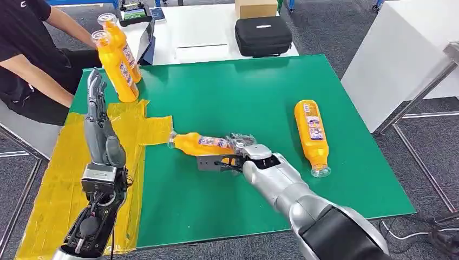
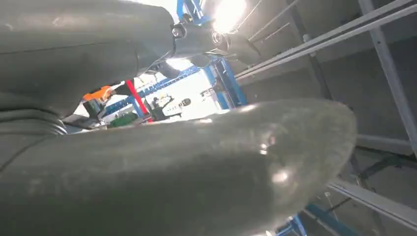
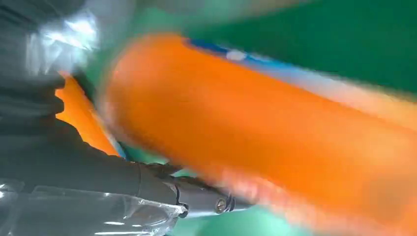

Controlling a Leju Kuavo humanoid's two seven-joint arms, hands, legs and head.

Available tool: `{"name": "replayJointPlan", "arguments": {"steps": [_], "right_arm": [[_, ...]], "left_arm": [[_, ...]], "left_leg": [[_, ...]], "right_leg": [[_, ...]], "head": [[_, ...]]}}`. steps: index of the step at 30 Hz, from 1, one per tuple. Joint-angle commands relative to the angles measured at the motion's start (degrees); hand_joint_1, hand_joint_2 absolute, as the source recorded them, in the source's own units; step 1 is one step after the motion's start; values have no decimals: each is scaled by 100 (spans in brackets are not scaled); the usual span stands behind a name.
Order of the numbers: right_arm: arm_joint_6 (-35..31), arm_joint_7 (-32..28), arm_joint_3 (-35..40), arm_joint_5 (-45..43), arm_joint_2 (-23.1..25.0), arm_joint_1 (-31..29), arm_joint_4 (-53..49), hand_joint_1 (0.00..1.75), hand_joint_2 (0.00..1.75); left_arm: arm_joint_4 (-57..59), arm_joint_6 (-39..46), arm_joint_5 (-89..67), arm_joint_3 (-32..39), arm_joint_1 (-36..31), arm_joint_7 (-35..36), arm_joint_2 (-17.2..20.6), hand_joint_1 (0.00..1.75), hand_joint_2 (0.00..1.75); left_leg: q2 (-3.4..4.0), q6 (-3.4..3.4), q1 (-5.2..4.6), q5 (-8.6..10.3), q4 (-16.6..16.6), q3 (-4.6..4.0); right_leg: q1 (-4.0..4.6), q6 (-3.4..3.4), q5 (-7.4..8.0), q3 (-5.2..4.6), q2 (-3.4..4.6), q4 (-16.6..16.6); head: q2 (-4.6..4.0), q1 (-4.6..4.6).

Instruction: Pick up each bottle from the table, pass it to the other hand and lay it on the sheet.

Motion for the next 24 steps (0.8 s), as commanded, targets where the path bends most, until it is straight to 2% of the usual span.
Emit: {"name": "replayJointPlan", "arguments": {"steps": [1, 6, 7, 9, 14, 17, 20, 23, 24], "right_arm": [[622, 339, 264, 121, -286, 662, 510, 175, 175], [800, 621, 183, 108, -440, 911, 538, 175, 175], [835, 661, 206, 148, -485, 972, 536, 175, 175], [876, 777, 240, 218, -570, 1084, 547, 175, 175], [1209, 1143, 186, 272, -683, 1414, 600, 175, 175], [636, 1103, -122, 54, -753, 1385, 518, 175, 175], [-40, 844, -538, -231, -830, 1085, 370, 175, 175], [14, 796, -568, -244, -856, 939, 370, 175, 175], [-497, 544, -789, -383, -891, 913, 251, 175, 175]], "left_arm": [[340, -28, 89, -190, -398, 17, -38, 0, 0], [274, -46, 95, -124, -375, 113, -44, 0, 0], [331, -38, 97, -130, -356, 106, -17, 0, 0], [420, -18, 153, -132, -349, 26, -6, 0, 0], [441, 54, 208, -182, -573, 50, -63, 0, 0], [485, 95, 147, -164, -536, 144, -73, 0, 0], [521, 160, 159, -3, -356, 199, -61, 0, 0], [528, 159, 164, 31, -325, 200, -36, 0, 0], [518, 51, 232, 130, -270, 413, -58, 0, 0]], "left_leg": [[-17, -4, 2, -5, -6, 28], [-16, -18, 3, -23, -13, 80], [-17, -17, 6, -30, -5, 90], [-23, -40, 0, -65, -17, 145], [-48, -21, 3, -79, -26, 222], [-59, -26, 2, -93, -27, 259], [-46, -21, -7, -117, -18, 294], [-30, -12, -15, -135, -5, 302], [-30, -13, -13, -122, -12, 283]], "right_leg": [[4, 0, -15, 39, -32, -10], [7, -2, -25, 80, -37, -24], [9, -16, -42, 49, -31, -16], [3, -10, -73, 88, -30, -27], [9, -11, -93, 178, -55, -46], [8, 1, -119, 219, -69, -52], [-1, -3, -136, 245, -51, -40], [-7, -1, -144, 253, -30, -23], [-6, -1, -132, 236, -35, -32]], "head": [[0, 0], [0, -2], [0, -2], [0, -2], [0, -4], [0, -4], [0, -4], [0, -4], [0, -2]]}}
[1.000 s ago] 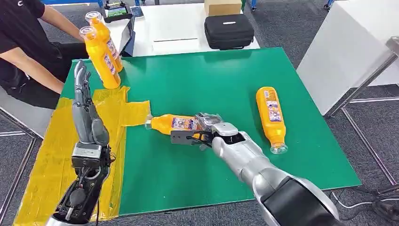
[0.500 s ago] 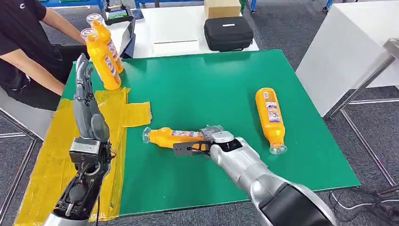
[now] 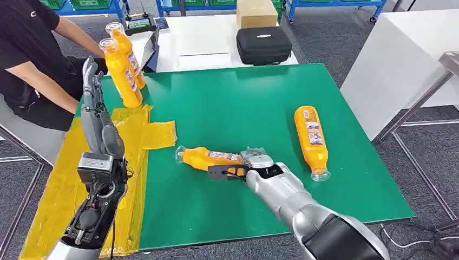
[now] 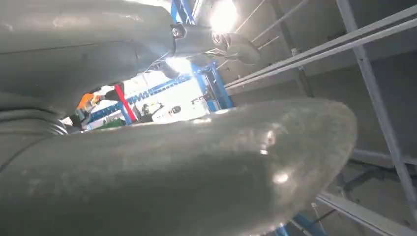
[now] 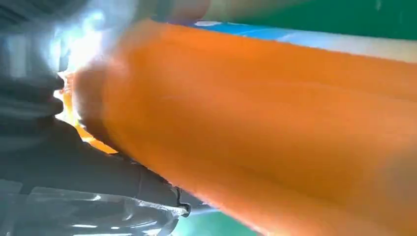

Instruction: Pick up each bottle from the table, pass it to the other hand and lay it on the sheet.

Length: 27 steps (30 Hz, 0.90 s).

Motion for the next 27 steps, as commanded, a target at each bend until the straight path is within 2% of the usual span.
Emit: {"name": "replayJointPlan", "arguments": {"steps": [1, 4, 5, 6, 7, 8, 9, 10, 11, 13, 14, 16, 17, 18, 21, 22, 23, 24, 27], "right_arm": [[-1088, -567, -911, -423, -544, 331, 133, 175, 175], [-2086, -1359, -1520, -819, -702, 170, -358, 175, 175], [-2039, -1356, -1535, -816, -717, 153, -392, 175, 175], [-2279, -1499, -1671, -895, -740, 213, -606, 175, 175], [-2661, -2002, -1996, -1150, -770, 303, -1080, 175, 175], [-2743, -2148, -2136, -1226, -813, 375, -1516, 175, 175], [-3045, -2523, -2434, -1471, -861, 624, -2292, 175, 175], [-2886, -2427, -2461, -1476, -930, 734, -2672, 175, 175], [-2833, -2381, -2468, -1466, -951, 771, -2779, 175, 175], [-2826, -2385, -2469, -1469, -952, 809, -2776, 175, 175], [-2825, -2384, -2467, -1467, -953, 819, -2769, 175, 175], [-3477, -3154, -2729, -1806, -890, 1069, -3234, 175, 175], [-3504, -3294, -2742, -1906, -921, 1260, -3696, 175, 175], [-3411, -3136, -2716, -1882, -950, 1359, -3970, 175, 175], [-3418, -3155, -2694, -1890, -946, 1411, -4133, 175, 175], [-3413, -3295, -2594, -1922, -944, 1435, -4243, 175, 175], [-3409, -3363, -2498, -1936, -920, 1450, -4328, 175, 175], [-3385, -3416, -2308, -1869, -871, 1466, -4417, 175, 175], [-3385, -3323, -1825, -1629, -631, 1365, -4251, 175, 175]], "left_arm": [[397, -211, 122, 263, 106, 540, -48, 0, 0], [500, -815, 499, 647, 283, 1244, -23, 0, 0], [520, -854, 510, 681, 290, 1224, -9, 0, 0], [572, -1051, 686, 751, 301, 1327, -37, 0, 0], [666, -1298, 1054, 1019, 305, 1511, -100, 0, 0], [760, -1422, 1223, 1178, 287, 1575, -132, 0, 175], [916, -1742, 1570, 1345, 278, 1837, -132, 0, 175], [1014, -1816, 1593, 1405, 271, 1772, -125, 0, 175], [1049, -1841, 1597, 1423, 270, 1741, -124, 0, 175], [1055, -1845, 1596, 1421, 273, 1733, -129, 0, 175], [1053, -1845, 1596, 1418, 271, 1733, -135, 0, 175], [1165, -2021, 1905, 1500, 245, 1957, -204, 0, 175], [1331, -2135, 2089, 1532, 186, 2012, -209, 0, 175], [1415, -2156, 2114, 1529, 160, 1961, -201, 0, 175], [1443, -2236, 2258, 1553, 161, 1982, -213, 0, 175], [1488, -2452, 2569, 1576, 172, 2082, -216, 0, 175], [1558, -2627, 2799, 1560, 173, 2126, -225, 0, 175], [1673, -2848, 3081, 1521, 150, 2174, -262, 0, 175], [1832, -3229, 3704, 1327, 72, 2273, -341, 0, 175]], "left_leg": [[-1, -3, 0, 14, -1, -27], [9, -3, -4, 27, -9, -48], [17, 1, -8, 18, -3, -33], [22, -2, -10, 27, -10, -51], [36, -5, -7, 31, -13, -64], [24, 24, -9, 45, -15, -56], [27, 26, -7, 49, -4, -88], [23, 22, -9, 79, -2, -130], [24, 25, -7, 89, 1, -171], [38, 18, -5, 86, 3, -200], [36, 19, -5, 86, 1, -205], [29, 19, 0, 85, 2, -205], [29, 21, 4, 90, 2, -218], [30, 21, 4, 92, 0, -226], [26, 22, 4, 92, 4, -244], [37, 16, 3, 75, 13, -223], [29, 19, 7, 89, 4, -248], [36, 15, 5, 80, 6, -234], [39, 17, 3, 88, 3, -260]], "right_leg": [[1, 1, 12, -20, -13, -3], [-3, 2, 25, -41, -11, -9], [-6, -1, 21, -30, 2, 0], [-7, -2, 31, -45, 0, -5], [-5, -7, 42, -60, 4, -11], [-7, 7, 58, 12, 5, -10], [-6, 26, 66, -18, 0, 0], [-9, 24, 92, -62, 0, 5], [-8, 30, 97, -100, 5, 10], [-6, 22, 105, -133, 13, 12], [-7, 21, 106, -144, 13, 13], [-4, 21, 101, -139, 0, 9], [-3, 20, 107, -153, 7, 9], [-4, 21, 106, -161, 10, 9], [-2, 24, 105, -175, 11, 14], [1, 23, 88, -151, 7, 19], [3, 24, 104, -177, 10, 9], [2, 24, 95, -166, 8, 11], [-2, 22, 106, -195, 22, 13]], "head": [[0, 2], [0, 4], [0, 2], [0, -2], [0, 4], [0, -2], [0, 2], [0, 4], [0, 7], [0, 2], [0, -2], [0, 2], [0, 4], [0, 2], [0, 0], [0, 2], [0, 0], [0, 2], [0, -2]]}}
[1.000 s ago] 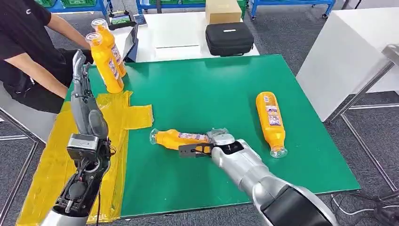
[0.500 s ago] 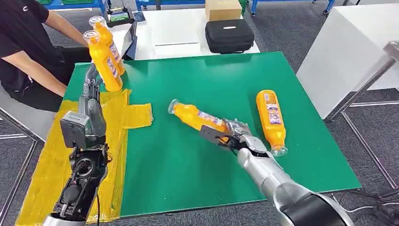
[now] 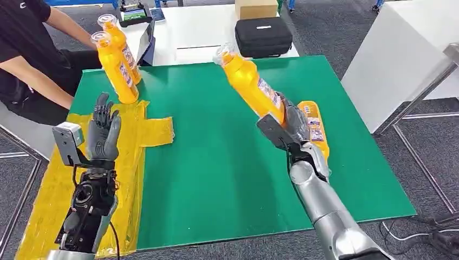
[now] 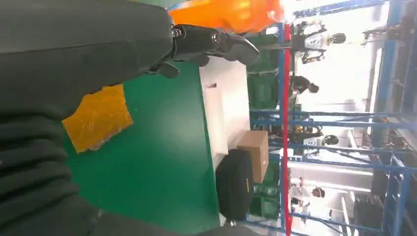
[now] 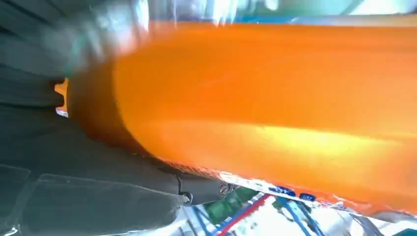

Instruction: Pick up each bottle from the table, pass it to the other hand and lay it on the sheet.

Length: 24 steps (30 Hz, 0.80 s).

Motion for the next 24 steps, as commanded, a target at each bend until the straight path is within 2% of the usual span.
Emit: {"name": "replayJointPlan", "arguments": {"steps": [1, 8, 16, 21, 24], "right_arm": [[51, -56, 725, 266, 289, -22, -529, 175, 175], [-62, -7, 1332, 266, 836, -624, 744, 175, 175], [-45, 5, 1380, 198, 814, -702, 833, 175, 175], [76, 462, 1623, 554, 1107, -1301, 2038, 175, 175], [188, 632, 1764, 717, 1332, -1450, 2540, 175, 175]], "left_arm": [[932, -868, 1326, -76, -332, 266, -273, 0, 175], [872, -1093, 2285, -639, -454, 639, -409, 0, 175], [896, -1097, 2418, -762, -521, 644, -421, 0, 175], [1066, -1275, 2654, -1324, -855, 723, -746, 0, 175], [970, -1152, 2651, -1467, -920, 636, -787, 0, 175]], "left_leg": [[24, -9, -3, -13, 5, 18], [38, -11, -1, -14, 7, 20], [22, -8, 1, -9, 2, 15], [15, -9, 1, -10, 11, 4], [9, -2, 1, 2, 2, -14]], "right_leg": [[0, -2, -11, 15, 5, 5], [3, -3, -11, 14, 8, 7], [5, 0, -11, 14, -2, 2], [4, 0, -13, 7, -8, 11], [2, 0, -1, -13, -2, 2]], "head": [[0, -7], [0, -7], [0, -4], [0, -7], [0, -4]]}}
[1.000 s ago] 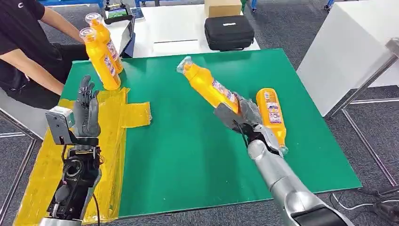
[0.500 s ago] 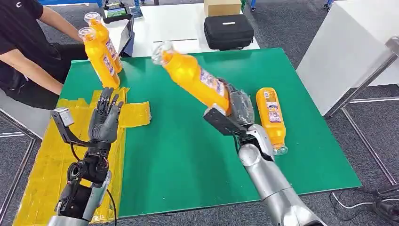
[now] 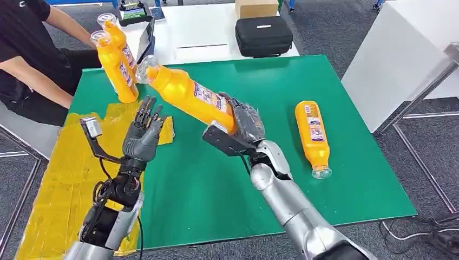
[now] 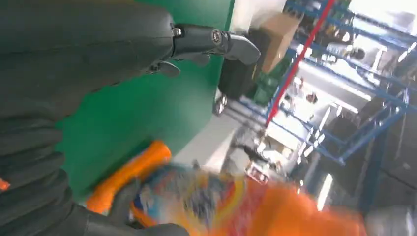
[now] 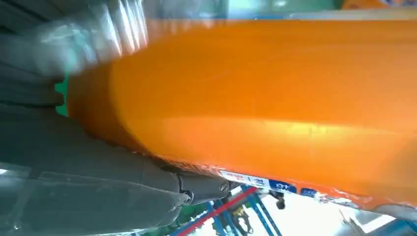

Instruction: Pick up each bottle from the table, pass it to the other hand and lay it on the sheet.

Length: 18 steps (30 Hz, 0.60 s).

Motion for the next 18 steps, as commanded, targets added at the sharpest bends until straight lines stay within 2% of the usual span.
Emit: {"name": "replayJointPlan", "arguments": {"steps": [1, 4, 12, 18], "right_arm": [[231, 383, 509, 302, 475, -939, 2030, 175, 175], [452, 553, 623, 390, 663, -978, 2290, 175, 175], [558, 601, 618, 376, 669, -1001, 2348, 175, 175], [816, 1006, 744, 533, 800, -1231, 2660, 175, 175]], "left_arm": [[431, 121, 101, -723, -563, -61, -270, 0, 175], [295, 202, 164, -736, -543, -92, -246, 0, 175], [258, 211, 168, -742, -523, -98, -234, 0, 175], [267, 329, 79, -955, -608, -177, -381, 0, 175]], "left_leg": [[20, -11, -2, -18, 12, 37], [25, -10, -1, -16, 5, 30], [12, -5, 3, -5, 1, 12], [6, -8, 3, -12, 9, 20]], "right_leg": [[3, -1, -19, 40, -7, 10], [3, -3, -12, 29, 4, 5], [6, -2, -8, 8, -7, 3], [7, -2, -18, 23, -23, 8]], "head": [[0, 0], [0, 0], [0, -2], [0, 0]]}}
